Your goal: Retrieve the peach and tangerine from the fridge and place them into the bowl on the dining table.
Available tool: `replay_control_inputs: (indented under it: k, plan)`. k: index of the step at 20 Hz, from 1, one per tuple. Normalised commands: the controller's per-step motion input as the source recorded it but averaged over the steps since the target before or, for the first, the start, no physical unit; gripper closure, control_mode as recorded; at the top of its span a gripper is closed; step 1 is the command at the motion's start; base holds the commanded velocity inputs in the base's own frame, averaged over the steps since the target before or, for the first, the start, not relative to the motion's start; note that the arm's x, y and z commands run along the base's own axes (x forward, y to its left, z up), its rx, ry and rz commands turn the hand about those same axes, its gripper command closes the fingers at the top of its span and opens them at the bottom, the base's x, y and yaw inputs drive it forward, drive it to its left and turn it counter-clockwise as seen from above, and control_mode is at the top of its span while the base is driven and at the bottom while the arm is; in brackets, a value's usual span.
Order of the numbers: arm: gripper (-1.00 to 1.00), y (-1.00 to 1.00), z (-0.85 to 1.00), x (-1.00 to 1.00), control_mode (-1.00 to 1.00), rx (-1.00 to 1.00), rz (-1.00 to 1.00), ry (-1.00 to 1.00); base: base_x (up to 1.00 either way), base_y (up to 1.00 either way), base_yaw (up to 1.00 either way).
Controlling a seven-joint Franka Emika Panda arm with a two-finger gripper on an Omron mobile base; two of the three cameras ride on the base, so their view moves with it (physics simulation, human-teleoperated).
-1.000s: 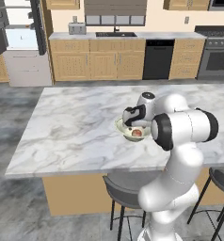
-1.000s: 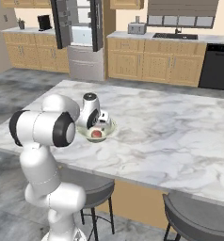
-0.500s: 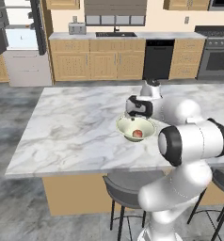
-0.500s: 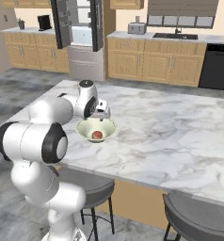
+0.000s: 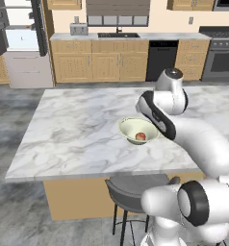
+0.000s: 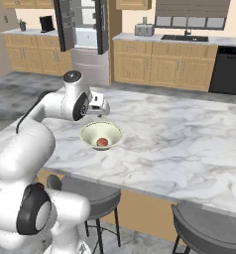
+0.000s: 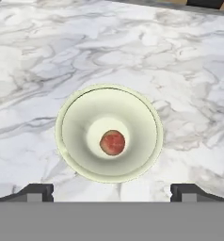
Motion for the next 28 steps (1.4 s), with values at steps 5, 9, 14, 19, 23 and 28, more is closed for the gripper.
replay_control_inputs:
  k: [5, 9, 14, 19, 23, 28]
  plan:
    - [-1.00, -0.18, 0.49, -1.00, -1.00, 0.00, 0.00, -0.16, 0.00, 0.00, 0.00]
    - [-1.00, -0.07, 0.01, -0.96, -1.00, 0.00, 0.00, -0.09, 0.00, 0.00, 0.00]
    - [-1.00, 0.00, 0.00, -0.70, -1.00, 0.00, 0.00, 0.00, 0.00, 0.00, 0.00]
    - [-1.00, 0.00, 0.00, -0.21, 1.00, 0.00, 0.00, 0.00, -0.23, 0.06, 0.00]
    - [-1.00, 0.00, 0.00, 0.00, 1.00, 0.00, 0.00, 0.00, -0.08, 0.59, -0.02]
    - [-1.00, 0.00, 0.00, 0.00, 1.00, 0.00, 0.00, 0.00, -0.01, 0.99, -0.14]
